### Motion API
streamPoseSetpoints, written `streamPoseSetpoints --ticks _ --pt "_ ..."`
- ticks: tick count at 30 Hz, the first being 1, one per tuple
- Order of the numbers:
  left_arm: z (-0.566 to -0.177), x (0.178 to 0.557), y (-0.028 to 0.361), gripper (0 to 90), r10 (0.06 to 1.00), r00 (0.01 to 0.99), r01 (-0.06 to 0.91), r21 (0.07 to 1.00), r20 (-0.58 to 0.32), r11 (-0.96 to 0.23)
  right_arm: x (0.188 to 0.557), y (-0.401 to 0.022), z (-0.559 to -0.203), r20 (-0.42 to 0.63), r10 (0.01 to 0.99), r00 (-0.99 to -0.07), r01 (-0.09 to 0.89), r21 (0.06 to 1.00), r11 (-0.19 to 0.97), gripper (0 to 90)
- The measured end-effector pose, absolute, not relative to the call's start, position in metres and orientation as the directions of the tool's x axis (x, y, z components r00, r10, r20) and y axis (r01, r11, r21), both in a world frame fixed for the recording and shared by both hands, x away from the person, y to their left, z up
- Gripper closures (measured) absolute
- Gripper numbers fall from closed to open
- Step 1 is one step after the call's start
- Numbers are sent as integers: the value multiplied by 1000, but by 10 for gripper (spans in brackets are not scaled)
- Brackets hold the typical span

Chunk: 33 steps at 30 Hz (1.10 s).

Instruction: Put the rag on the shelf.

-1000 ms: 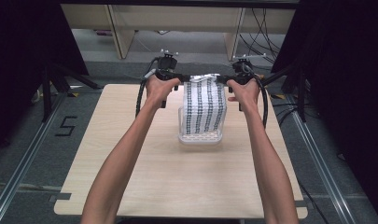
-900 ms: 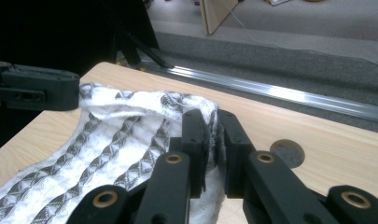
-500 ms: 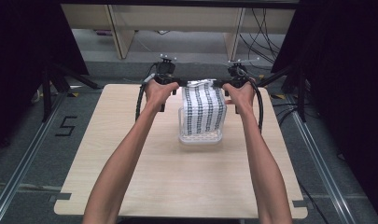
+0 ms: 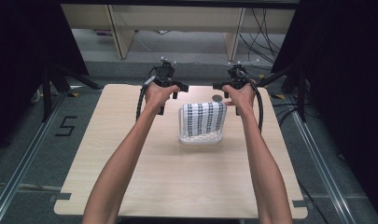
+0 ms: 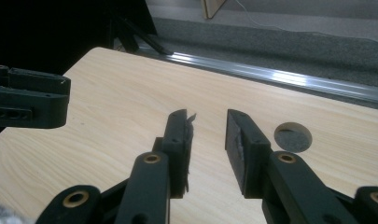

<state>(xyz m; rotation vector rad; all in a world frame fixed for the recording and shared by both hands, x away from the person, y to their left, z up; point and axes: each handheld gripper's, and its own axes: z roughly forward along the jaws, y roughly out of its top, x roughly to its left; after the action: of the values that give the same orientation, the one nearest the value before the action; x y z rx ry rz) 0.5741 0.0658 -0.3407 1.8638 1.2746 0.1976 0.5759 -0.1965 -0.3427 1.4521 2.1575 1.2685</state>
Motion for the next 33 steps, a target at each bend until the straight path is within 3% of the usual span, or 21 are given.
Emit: streamPoseSetpoints --ticks 9,33 --pt "-337 572 72 459 832 453 694 713 -320 -103 573 -200 -338 223 844 -487 607 782 143 686" --pt "-331 549 92 427 808 493 662 742 -324 -106 543 -220 -322 195 838 -510 571 805 161 597"
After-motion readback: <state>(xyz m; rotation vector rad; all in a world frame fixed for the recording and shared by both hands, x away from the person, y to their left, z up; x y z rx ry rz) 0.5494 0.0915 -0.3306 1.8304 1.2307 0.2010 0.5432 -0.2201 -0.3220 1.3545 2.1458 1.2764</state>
